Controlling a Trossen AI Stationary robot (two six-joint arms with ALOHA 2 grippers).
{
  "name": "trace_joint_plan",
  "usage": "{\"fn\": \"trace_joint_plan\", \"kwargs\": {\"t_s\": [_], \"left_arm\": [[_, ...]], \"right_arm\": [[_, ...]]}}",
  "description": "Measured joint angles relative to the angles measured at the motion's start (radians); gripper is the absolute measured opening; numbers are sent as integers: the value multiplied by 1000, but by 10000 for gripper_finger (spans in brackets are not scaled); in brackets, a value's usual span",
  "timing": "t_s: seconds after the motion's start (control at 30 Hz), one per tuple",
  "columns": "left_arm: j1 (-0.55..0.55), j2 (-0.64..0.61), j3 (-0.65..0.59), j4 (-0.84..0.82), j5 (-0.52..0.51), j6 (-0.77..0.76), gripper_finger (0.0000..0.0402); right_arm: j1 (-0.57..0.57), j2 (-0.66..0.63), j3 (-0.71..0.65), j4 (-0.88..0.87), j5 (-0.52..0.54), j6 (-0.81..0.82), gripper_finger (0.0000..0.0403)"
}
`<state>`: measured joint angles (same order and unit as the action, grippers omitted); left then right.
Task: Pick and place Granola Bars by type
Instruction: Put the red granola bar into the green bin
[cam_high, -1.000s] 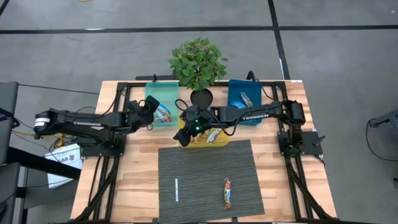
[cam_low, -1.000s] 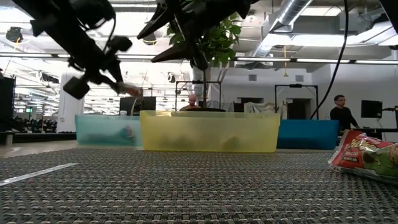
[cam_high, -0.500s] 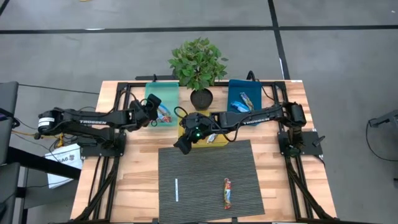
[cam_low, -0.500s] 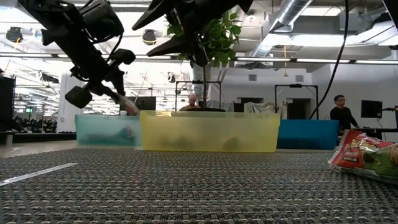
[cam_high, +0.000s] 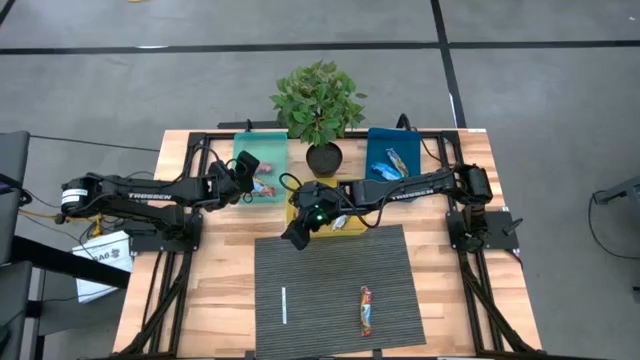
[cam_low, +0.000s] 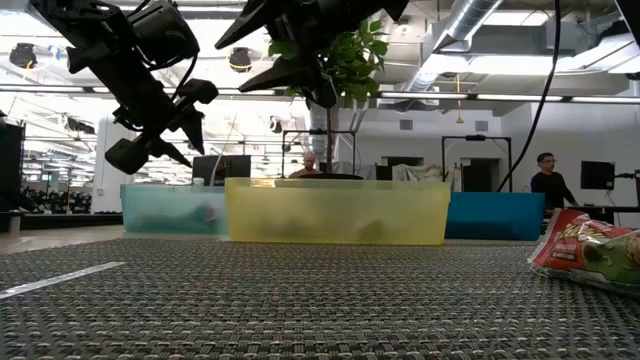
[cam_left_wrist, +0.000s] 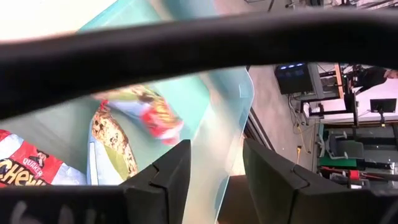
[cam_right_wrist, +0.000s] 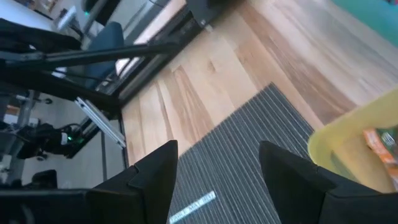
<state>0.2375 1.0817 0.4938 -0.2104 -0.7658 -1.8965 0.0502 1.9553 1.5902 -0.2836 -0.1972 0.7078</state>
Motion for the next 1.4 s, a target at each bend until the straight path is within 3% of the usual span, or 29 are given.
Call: {"fn": "trace_joint_plan", "kwargs": {"t_s": [0.33,0.77,1.1,1.4], "left_arm": [[0,0,0,78,1,38,139],[-35,-27,0,434,1,457,139],[-96,-141,0,518,56,682,139],[-196,-207,0,517,172,827,139]], "right_arm": [[3,0,0,-111,-36,-8,216],[17,0,0,-188,-334,-86,216],[83,0,0,-307,-507,-261,216],[153,0,0,-509,-537,-482,216]]}}
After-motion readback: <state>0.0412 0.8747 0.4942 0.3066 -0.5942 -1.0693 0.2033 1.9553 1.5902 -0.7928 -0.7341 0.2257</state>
